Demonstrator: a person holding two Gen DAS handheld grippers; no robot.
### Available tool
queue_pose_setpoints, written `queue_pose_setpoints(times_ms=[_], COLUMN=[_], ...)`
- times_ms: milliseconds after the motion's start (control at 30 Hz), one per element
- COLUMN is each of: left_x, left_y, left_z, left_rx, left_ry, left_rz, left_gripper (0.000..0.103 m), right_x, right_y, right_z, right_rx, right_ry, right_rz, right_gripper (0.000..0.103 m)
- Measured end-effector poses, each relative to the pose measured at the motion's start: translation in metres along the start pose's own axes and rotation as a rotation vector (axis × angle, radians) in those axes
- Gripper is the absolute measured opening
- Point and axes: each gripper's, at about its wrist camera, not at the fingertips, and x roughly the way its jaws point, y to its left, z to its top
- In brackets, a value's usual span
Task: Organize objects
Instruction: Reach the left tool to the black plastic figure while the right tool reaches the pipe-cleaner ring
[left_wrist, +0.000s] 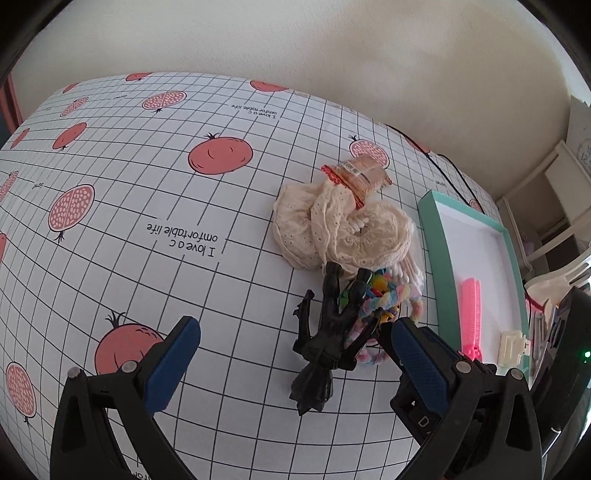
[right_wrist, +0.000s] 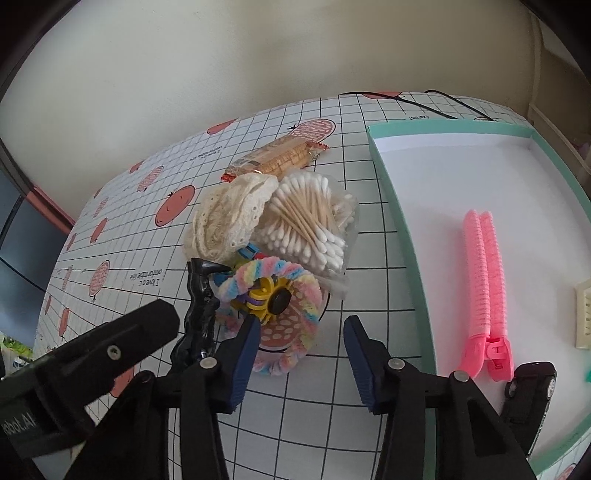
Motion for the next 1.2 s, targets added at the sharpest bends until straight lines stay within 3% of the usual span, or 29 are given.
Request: queue_pose_setpoints(times_ms=[233,300,767,1067,1200], left_x=[0.004,0.005,0.01,0.012,0.014], left_y=[-0.005,-0.005,-0.009,-0.012,-0.01], left_z=[-0.002,-0.003,-0.007,-0.009,-0.01], left_rx=[0.009,0.006,0.03,0.027,0.024], left_ry=[0.007,0.011,0.018,0.028,0.048], left_rz=[0.009,0.016,0.043,0.034,0.036], left_gripper=[0.103,0.103,0.101,0.093,0.081], right_x=[0.0,0.001,-0.005,-0.008,-0.008], right_y=[0.002,0.001,-0.019,-0.023,-0.025], right_z=[0.0,0.0,-0.001,-0.002,-0.002], right_rx=[0.006,0.006,0.067,0.07,0.081], right_ry=[0.002,0.008,0.033,0.048,0.049], right_rz=[0.04,0.037,0.054,0.061,0.071], right_gripper=[0.027,0.014,0.01,0.01,0.009])
